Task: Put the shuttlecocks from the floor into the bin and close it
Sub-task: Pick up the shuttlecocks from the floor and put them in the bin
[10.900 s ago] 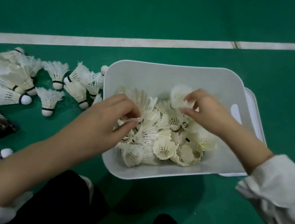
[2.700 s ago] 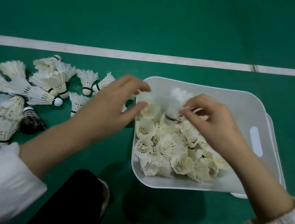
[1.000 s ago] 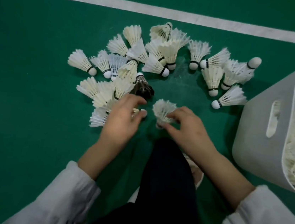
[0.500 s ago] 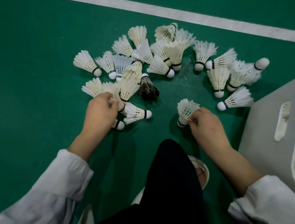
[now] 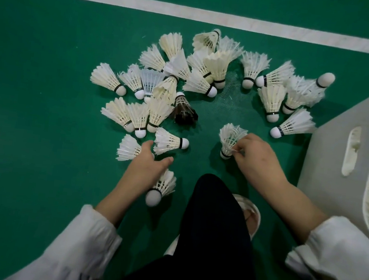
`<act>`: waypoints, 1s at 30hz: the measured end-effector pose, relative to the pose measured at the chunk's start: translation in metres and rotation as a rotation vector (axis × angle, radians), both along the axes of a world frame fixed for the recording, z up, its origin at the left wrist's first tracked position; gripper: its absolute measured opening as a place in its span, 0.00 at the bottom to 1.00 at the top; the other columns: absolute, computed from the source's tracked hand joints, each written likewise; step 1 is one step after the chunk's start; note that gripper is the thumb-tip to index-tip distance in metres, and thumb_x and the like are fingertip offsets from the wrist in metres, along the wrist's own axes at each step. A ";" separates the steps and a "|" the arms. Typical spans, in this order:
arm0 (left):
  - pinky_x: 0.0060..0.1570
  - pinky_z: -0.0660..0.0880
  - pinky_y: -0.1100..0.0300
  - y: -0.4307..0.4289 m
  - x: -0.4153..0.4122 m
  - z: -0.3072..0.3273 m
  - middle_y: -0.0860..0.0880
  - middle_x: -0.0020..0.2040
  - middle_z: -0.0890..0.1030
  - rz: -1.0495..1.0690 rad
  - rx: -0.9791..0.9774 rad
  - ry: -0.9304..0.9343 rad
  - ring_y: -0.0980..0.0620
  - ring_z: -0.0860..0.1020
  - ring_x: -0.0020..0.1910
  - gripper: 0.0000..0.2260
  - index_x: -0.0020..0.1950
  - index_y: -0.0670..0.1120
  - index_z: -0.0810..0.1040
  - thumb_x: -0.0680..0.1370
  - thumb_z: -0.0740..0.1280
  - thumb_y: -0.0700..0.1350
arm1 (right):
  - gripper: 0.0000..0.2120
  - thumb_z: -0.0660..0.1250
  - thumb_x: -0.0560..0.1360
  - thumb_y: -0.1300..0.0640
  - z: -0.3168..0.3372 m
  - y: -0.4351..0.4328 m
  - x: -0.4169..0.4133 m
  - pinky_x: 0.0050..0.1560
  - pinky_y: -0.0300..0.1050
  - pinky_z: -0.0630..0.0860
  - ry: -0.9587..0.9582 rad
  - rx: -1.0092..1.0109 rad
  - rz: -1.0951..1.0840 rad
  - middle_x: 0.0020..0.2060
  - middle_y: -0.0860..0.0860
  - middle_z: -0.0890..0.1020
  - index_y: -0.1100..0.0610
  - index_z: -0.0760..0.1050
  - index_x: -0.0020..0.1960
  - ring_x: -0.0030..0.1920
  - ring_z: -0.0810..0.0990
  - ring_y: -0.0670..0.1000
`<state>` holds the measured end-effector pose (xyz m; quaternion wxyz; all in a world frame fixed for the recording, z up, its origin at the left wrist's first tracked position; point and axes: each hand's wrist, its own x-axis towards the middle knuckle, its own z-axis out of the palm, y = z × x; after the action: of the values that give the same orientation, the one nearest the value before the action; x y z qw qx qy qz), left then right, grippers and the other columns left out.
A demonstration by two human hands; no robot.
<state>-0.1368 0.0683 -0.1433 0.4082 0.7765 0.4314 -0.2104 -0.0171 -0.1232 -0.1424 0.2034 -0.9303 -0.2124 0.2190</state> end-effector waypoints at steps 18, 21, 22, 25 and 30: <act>0.39 0.73 0.56 -0.043 0.052 0.054 0.56 0.50 0.78 -0.506 0.412 -0.418 0.51 0.77 0.43 0.10 0.51 0.55 0.79 0.77 0.62 0.57 | 0.07 0.63 0.75 0.57 0.106 -0.040 0.053 0.46 0.47 0.71 -0.187 0.063 0.192 0.45 0.50 0.76 0.57 0.78 0.47 0.44 0.73 0.51; 0.35 0.74 0.56 -0.069 0.078 0.078 0.56 0.46 0.79 -0.649 0.426 -0.557 0.52 0.78 0.42 0.11 0.48 0.56 0.79 0.76 0.60 0.58 | 0.07 0.63 0.72 0.52 0.164 -0.094 0.069 0.44 0.47 0.74 -0.224 0.054 0.122 0.45 0.49 0.79 0.53 0.78 0.45 0.37 0.75 0.46; 0.33 0.74 0.57 -0.079 0.087 0.088 0.57 0.45 0.79 -0.683 0.438 -0.606 0.52 0.78 0.41 0.11 0.47 0.56 0.79 0.75 0.60 0.58 | 0.06 0.63 0.71 0.51 0.178 -0.113 0.070 0.40 0.41 0.72 -0.219 0.047 0.084 0.44 0.48 0.79 0.51 0.77 0.43 0.36 0.76 0.43; 0.32 0.72 0.60 -0.114 0.113 0.115 0.58 0.45 0.79 -0.756 0.405 -0.716 0.54 0.78 0.41 0.10 0.46 0.56 0.80 0.74 0.61 0.57 | 0.03 0.63 0.70 0.48 0.197 -0.166 0.064 0.39 0.34 0.73 -0.192 0.003 -0.086 0.43 0.44 0.79 0.44 0.73 0.38 0.37 0.79 0.43; 0.39 0.75 0.56 -0.170 0.142 0.150 0.62 0.46 0.78 -0.831 0.248 -0.834 0.59 0.73 0.40 0.10 0.50 0.56 0.79 0.74 0.63 0.57 | 0.04 0.66 0.73 0.53 0.176 -0.238 0.043 0.40 0.41 0.74 -0.145 -0.050 -0.354 0.47 0.48 0.79 0.50 0.77 0.40 0.38 0.79 0.46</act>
<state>0.0051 -0.1019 0.0071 0.3330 0.9390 -0.0834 0.0220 0.0263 -0.3614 0.0334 0.1996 -0.9713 -0.0542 0.1177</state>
